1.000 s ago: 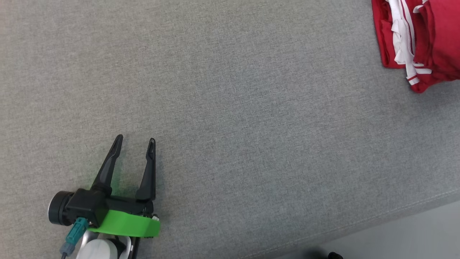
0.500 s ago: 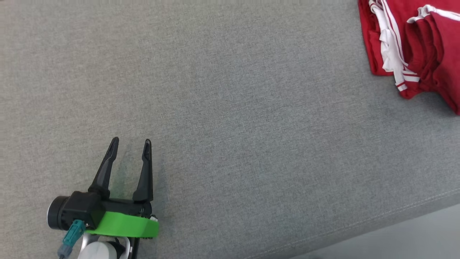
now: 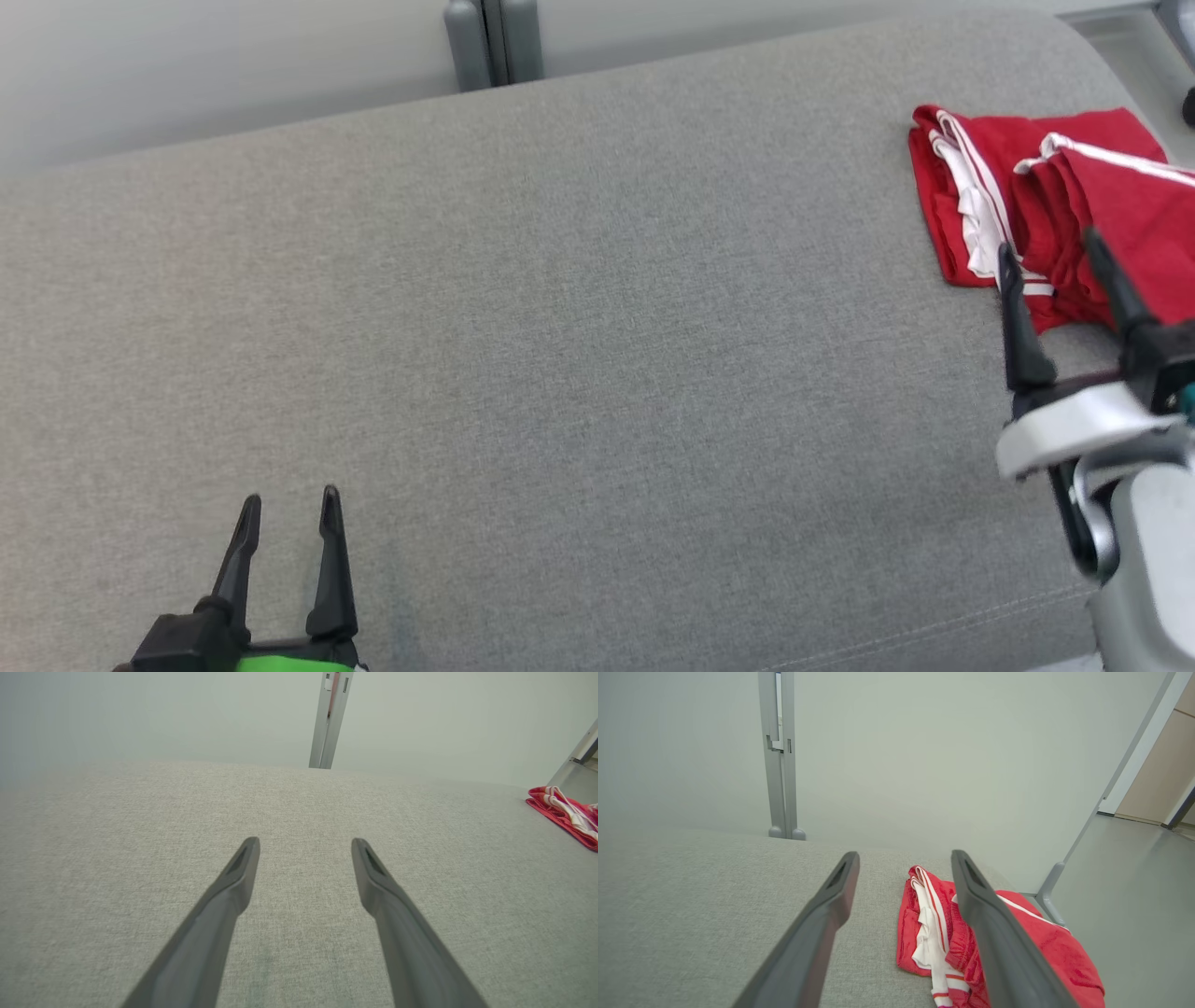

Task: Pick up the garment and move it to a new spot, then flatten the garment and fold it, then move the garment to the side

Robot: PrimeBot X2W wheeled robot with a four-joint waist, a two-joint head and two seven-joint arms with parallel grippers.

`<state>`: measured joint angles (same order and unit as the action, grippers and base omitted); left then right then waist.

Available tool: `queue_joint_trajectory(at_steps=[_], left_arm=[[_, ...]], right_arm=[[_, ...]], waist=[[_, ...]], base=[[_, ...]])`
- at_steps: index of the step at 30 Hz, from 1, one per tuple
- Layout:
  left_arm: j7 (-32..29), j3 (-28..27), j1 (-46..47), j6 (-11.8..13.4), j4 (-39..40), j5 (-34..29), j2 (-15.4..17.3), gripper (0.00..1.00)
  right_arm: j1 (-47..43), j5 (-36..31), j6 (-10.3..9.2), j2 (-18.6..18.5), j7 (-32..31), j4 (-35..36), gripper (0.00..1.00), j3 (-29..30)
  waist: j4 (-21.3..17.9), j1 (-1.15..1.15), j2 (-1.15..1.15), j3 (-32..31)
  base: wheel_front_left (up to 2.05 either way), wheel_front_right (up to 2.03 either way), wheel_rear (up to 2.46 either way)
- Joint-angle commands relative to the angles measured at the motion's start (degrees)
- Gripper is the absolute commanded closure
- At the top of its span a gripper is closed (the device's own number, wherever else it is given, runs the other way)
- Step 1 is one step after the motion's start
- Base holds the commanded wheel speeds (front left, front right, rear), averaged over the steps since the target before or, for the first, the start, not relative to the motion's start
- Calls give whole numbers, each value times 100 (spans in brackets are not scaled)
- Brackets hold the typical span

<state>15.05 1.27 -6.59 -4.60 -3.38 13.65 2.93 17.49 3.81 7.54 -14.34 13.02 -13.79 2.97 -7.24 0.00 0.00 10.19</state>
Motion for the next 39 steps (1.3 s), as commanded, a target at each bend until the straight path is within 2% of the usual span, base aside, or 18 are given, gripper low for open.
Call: queue_joint_trajectory(at_steps=[1,4,8,14,17,26,37,38,39], left_arm=[[14,-46,-170,86,-21,18,1,0],[14,-90,-359,231,-81,-36,0,0],[14,-172,-510,339,-208,-76,2,0],[14,-194,-514,268,-296,-104,1,0],[14,-222,-476,309,-303,-90,1,0],[14,-181,-381,120,-345,-46,1,0],[13,-76,-389,106,-412,-47,1,0],[-3,-80,-444,129,-437,-41,-10,100],[-5,-75,-451,130,-467,-31,-15,100]], right_arm=[[-320,-32,-11,78,105,42,0,-40],[-898,-86,-11,319,202,44,0,-93],[-1545,-165,-11,698,214,442,0,-110],[-2192,-291,-11,1024,218,595,0,-141],[-2303,-324,-11,1074,218,542,0,-165],[-2283,-395,-11,1135,219,474,0,3],[-2319,-289,-11,1144,220,423,0,-39],[-2279,-326,0,1146,196,418,100,-33],[-2285,-324,0,1149,194,392,100,-32]], waist=[[367,0,0,-645],[493,0,0,-842],[661,0,0,-995],[795,0,0,-1062],[807,0,0,-1076],[763,0,0,-1069],[601,0,0,-1074],[603,0,0,-1073],[603,0,0,-1074]], base=[[0,0,0],[0,0,0],[0,0,0],[0,0,0],[0,0,0],[0,0,0],[0,0,0],[0,0,0],[0,0,0]])
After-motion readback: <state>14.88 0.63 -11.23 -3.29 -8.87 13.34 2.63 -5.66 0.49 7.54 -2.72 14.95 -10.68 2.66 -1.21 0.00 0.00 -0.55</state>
